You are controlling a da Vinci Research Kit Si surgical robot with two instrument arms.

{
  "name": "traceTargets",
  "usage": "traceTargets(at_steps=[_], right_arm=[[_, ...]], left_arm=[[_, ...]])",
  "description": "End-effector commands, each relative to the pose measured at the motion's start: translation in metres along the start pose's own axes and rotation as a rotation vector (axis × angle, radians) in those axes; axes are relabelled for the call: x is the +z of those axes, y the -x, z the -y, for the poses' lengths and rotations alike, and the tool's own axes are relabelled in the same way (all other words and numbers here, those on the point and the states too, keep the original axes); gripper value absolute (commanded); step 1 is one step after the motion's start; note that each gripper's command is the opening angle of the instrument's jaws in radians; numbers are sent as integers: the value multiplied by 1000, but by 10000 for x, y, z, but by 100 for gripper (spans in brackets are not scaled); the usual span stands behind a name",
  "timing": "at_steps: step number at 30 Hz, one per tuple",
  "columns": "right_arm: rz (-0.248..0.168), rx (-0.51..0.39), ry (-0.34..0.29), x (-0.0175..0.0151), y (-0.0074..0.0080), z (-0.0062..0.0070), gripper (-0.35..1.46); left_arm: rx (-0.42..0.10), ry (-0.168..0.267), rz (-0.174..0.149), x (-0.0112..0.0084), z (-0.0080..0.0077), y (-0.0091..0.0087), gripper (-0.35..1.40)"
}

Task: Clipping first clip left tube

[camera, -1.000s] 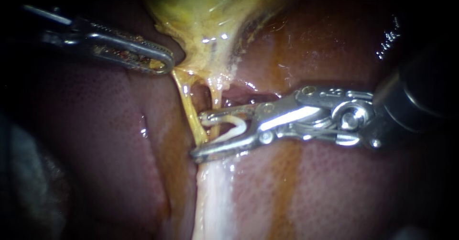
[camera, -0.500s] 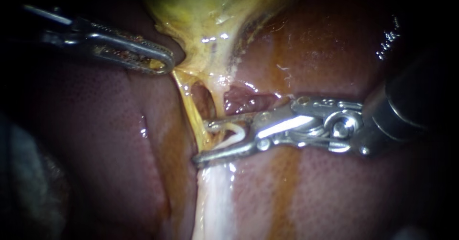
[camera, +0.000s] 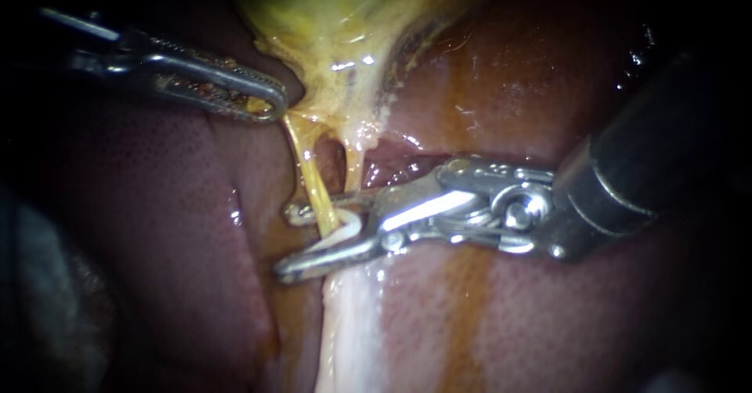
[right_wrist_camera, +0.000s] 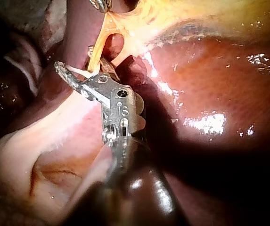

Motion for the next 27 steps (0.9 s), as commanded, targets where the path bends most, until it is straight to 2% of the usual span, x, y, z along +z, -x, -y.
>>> traceTargets(at_steps=[1, 4, 11, 14, 20, 27], right_arm=[[-3, -1, -6, 0, 0, 3, 48], [0, 2, -28, 1, -3, 13, 48], [-9, -13, -97, 0, -20, 46, 45], [-7, -20, -109, 0, -24, 54, 44], [-6, -19, -111, -1, -24, 53, 35], [-7, -20, -116, -8, -21, 54, 6]], left_arm=[[0, 0, 0, 0, 0, 0, -35], [0, 0, 0, 0, 0, 0, -35], [0, 1, 0, -1, 0, 0, -35], [0, 1, 0, -1, 0, 1, -35], [0, 1, 0, -1, 0, 1, -35], [0, 1, 0, -1, 0, 1, -35]])
